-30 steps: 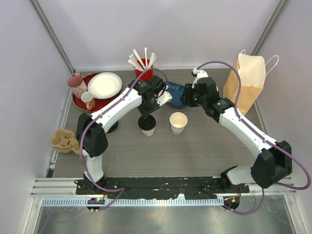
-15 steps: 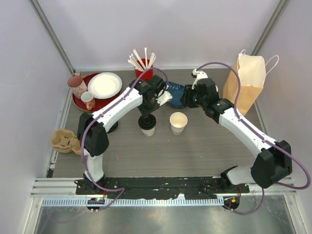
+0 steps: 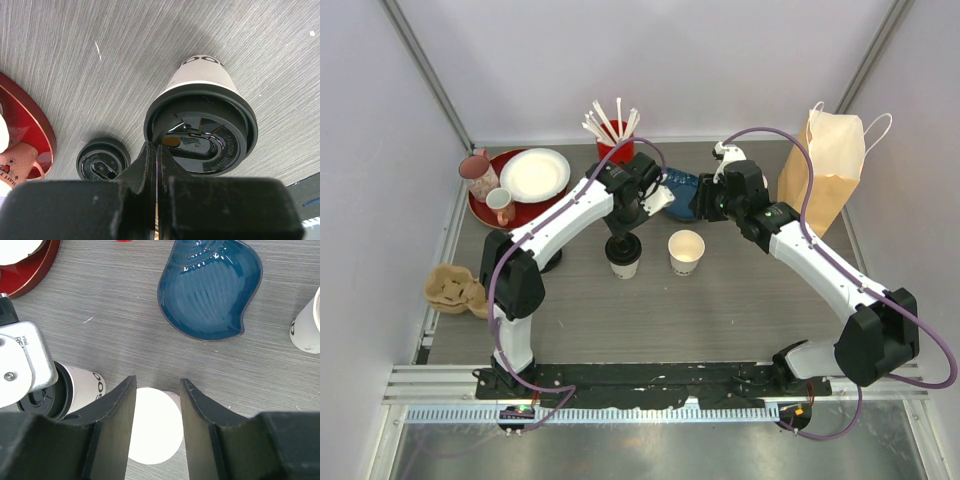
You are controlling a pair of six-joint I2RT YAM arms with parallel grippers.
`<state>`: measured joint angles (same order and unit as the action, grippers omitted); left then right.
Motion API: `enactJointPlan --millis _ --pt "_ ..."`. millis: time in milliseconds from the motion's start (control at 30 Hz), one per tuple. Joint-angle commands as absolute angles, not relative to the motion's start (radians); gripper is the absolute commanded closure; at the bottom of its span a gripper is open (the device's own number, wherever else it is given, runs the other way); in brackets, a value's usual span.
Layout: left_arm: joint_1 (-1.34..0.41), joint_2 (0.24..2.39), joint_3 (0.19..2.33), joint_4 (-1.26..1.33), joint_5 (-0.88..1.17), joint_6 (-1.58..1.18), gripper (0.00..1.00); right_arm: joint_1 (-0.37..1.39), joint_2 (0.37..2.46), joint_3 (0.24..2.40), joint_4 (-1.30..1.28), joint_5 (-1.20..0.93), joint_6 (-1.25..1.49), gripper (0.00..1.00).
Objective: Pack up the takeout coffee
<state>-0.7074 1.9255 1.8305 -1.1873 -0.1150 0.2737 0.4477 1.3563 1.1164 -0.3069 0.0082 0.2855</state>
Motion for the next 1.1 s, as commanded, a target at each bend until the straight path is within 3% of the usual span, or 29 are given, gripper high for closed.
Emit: enactJointPlan --millis 0,300,667,1067 --pt "-0.712 1.922 1.878 -1.198 -0.094 0.281 1.0 0.445 1.333 1.124 -0.262 -0.023 0.279 0.55" --pt "-0.712 1.917 1.856 -1.203 -0.098 0.29 1.0 0.445 1.347 1.129 -0.258 -0.043 0.281 0.53" --pt "-0.712 1.878 1.887 -1.2 -0.135 0.296 0.73 0.445 1.348 1.124 -0.258 -0.06 0.285 0.52" --pt "-0.707 1.822 1.888 -1.209 -0.147 0.299 0.59 0.446 1.348 1.12 -0.258 -0.067 0.285 0.52"
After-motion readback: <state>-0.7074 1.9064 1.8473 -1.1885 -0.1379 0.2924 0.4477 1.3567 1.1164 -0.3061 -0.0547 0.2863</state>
